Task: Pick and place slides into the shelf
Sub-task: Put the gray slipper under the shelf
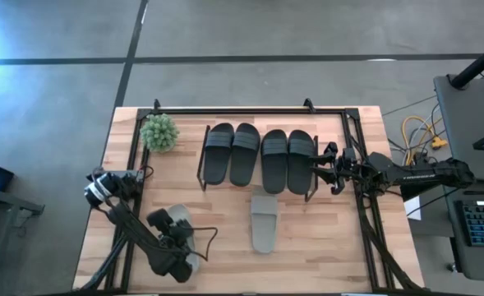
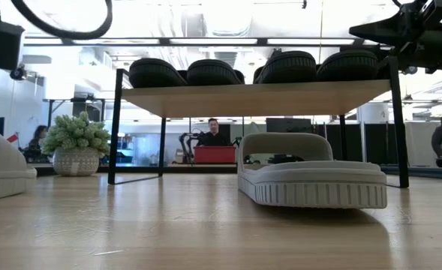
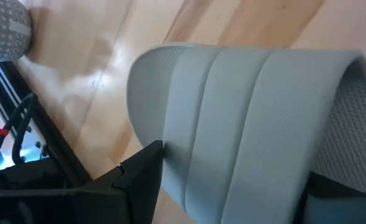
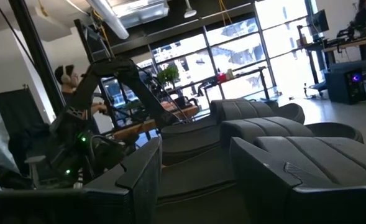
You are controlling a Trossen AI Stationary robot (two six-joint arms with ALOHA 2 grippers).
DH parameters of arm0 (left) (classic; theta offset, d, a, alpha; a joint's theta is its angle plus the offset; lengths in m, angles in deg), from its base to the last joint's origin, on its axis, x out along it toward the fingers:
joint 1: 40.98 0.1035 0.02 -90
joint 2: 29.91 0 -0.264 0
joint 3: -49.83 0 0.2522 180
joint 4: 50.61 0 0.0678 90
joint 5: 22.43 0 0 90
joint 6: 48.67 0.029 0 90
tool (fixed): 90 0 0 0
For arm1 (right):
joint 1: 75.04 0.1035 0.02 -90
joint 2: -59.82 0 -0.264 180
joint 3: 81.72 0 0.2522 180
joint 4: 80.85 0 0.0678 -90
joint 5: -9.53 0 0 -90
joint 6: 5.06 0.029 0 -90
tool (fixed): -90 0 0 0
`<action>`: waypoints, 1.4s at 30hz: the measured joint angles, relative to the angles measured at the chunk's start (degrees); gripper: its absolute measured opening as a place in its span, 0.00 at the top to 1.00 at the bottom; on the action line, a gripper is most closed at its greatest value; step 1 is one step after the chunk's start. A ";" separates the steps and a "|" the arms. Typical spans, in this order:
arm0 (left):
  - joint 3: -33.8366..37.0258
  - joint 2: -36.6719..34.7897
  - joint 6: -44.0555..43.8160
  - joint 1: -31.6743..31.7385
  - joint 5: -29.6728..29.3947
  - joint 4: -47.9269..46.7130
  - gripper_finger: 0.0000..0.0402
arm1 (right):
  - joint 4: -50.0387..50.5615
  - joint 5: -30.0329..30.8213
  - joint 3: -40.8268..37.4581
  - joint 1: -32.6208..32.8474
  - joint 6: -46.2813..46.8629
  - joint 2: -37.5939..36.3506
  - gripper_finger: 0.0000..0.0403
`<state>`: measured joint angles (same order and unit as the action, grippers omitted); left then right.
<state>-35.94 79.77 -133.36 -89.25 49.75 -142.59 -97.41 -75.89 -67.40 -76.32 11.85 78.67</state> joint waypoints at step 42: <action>2.40 -2.48 0.11 -0.02 -2.57 7.66 0.99 | 0.00 0.00 0.00 0.02 0.00 0.04 0.55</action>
<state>-33.53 77.29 -133.25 -89.28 47.18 -134.94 -97.41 -75.89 -67.40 -76.30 11.85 78.71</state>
